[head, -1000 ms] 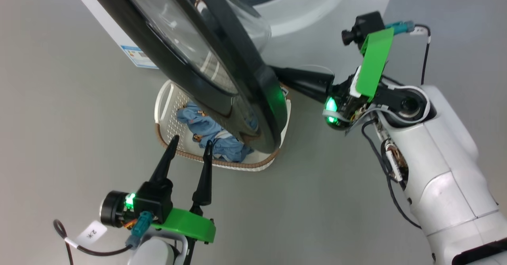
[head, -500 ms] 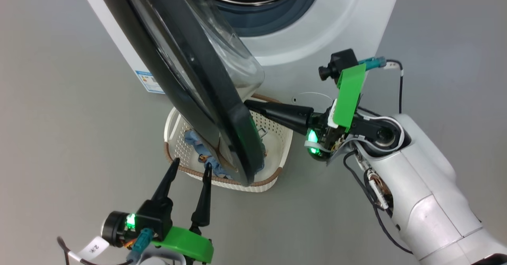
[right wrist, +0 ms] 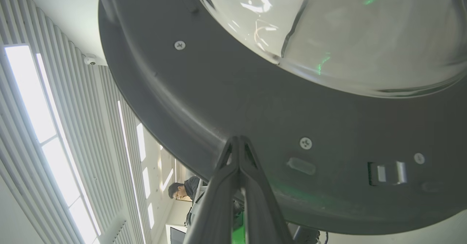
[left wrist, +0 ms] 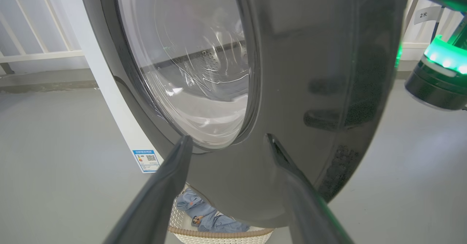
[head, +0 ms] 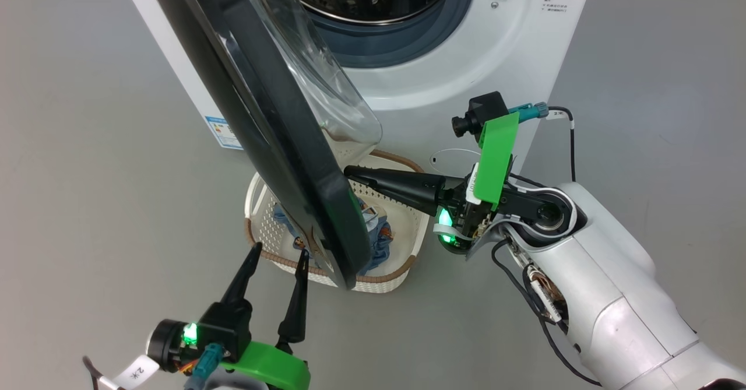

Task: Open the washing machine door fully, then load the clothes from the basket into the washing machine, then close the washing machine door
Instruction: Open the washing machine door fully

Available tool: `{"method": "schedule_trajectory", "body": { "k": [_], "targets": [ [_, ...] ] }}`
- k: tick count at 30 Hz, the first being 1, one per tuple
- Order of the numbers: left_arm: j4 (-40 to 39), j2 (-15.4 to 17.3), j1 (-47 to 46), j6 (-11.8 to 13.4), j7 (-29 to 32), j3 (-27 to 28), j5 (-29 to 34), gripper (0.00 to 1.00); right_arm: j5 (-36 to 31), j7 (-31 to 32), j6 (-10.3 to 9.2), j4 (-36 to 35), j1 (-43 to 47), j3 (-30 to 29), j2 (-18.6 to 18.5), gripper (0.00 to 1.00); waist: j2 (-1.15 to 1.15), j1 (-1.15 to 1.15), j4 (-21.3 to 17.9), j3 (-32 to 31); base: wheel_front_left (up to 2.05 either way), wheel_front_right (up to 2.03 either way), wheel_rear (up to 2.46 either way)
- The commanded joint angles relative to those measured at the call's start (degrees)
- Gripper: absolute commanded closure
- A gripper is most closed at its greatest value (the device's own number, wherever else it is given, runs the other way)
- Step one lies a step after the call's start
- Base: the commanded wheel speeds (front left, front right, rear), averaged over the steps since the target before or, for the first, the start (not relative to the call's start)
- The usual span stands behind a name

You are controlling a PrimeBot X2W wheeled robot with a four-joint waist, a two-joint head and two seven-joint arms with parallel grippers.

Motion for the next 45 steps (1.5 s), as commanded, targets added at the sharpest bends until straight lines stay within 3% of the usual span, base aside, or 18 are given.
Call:
{"method": "schedule_trajectory", "body": {
  "k": [1, 16, 26, 27, 29, 39, 45],
  "targets": [
    [-1.0, 0.9, -0.3, -0.3, -0.5, 2.0, 0.3, 0.0, 0.5, -0.3, 0.1, -1.6, 0.5, 0.7, 2.0, 1.0, 0.0, 0.0, -0.1, 0.1, 0.0, 0.0, 0.0],
    [-0.8, 0.9, 0.0, -0.1, -0.5, 3.0, 0.5, 0.0, 1.4, -3.9, 0.1, -2.8, 0.9, -1.8, 1.3, 1.0, 0.0, 0.0, -1.3, -0.5, 0.0, 0.0, 0.0],
    [-0.6, 0.9, 0.8, -0.1, -0.5, 5.0, 1.0, 0.0, 1.7, -7.6, 0.1, -9.5, 6.1, -6.9, -1.8, 1.0, 0.0, 0.0, -4.5, -1.3, 0.0, 0.0, 0.0],
    [-0.6, 0.9, 0.9, -0.1, -0.5, 5.3, 1.0, 0.0, 1.3, -8.2, 0.1, -10.5, 7.0, -7.3, -2.1, 0.9, 0.0, 0.0, -4.8, -1.4, 0.0, 0.0, 0.0],
    [-0.6, 0.9, 1.1, -0.2, -0.5, 5.8, 1.2, 0.0, 0.4, -9.6, 0.1, -12.5, 9.1, -8.1, -2.5, 0.0, 0.0, 0.0, -5.4, -1.7, 0.0, 0.0, 0.0],
    [-0.3, 0.9, 2.9, -0.6, -0.5, 7.9, 1.5, 0.0, -2.0, -14.7, 0.1, -19.7, 20.0, -12.1, -2.9, 0.0, 0.0, 0.0, -7.7, -3.7, 0.0, 0.0, 0.0],
    [-0.5, 0.9, 4.0, -0.7, -0.5, 8.7, 1.5, 0.0, -7.1, -20.2, 0.1, -24.0, 26.1, -14.7, -4.0, 0.0, 0.0, 0.0, -8.4, -4.5, 0.0, 0.0, 0.0]
  ]
}}
